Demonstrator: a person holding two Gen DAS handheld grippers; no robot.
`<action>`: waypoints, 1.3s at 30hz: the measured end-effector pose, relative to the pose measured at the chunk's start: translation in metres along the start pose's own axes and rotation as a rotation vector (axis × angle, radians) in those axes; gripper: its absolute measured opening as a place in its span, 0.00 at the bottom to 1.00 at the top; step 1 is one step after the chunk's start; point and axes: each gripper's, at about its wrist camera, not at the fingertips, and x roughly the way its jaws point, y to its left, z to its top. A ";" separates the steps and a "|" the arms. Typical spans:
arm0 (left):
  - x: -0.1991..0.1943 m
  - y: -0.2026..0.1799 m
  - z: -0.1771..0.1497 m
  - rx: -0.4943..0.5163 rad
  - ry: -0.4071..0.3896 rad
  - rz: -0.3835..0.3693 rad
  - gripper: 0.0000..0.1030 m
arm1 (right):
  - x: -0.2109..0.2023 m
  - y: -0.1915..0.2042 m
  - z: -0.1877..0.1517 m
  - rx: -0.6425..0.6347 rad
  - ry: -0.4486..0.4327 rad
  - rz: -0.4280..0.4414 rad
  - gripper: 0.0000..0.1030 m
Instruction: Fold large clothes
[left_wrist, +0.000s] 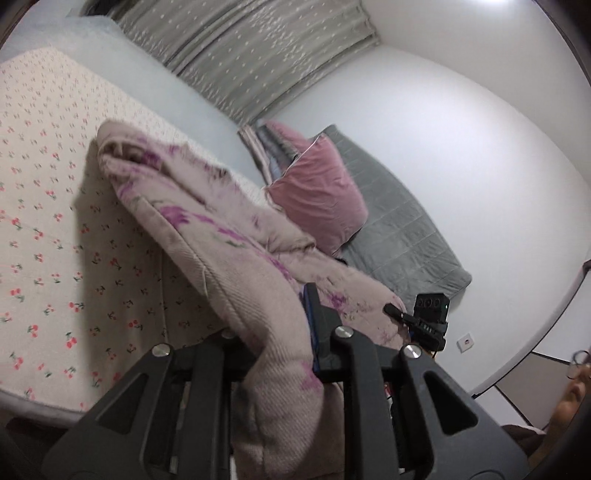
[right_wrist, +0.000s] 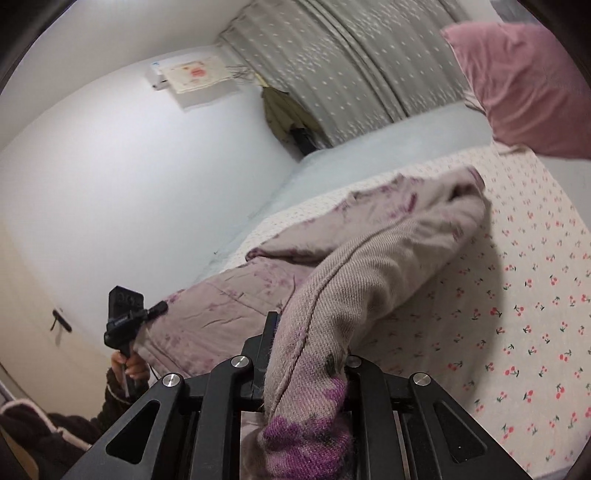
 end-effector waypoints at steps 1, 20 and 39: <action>-0.012 -0.005 -0.001 0.011 -0.018 -0.007 0.18 | -0.008 0.006 -0.002 -0.010 -0.012 0.004 0.17; 0.074 0.090 0.133 -0.132 -0.183 0.214 0.22 | 0.063 -0.117 0.090 0.422 -0.206 -0.212 0.18; 0.129 0.126 0.127 -0.094 -0.158 0.462 0.70 | 0.131 -0.174 0.098 0.406 -0.129 -0.316 0.48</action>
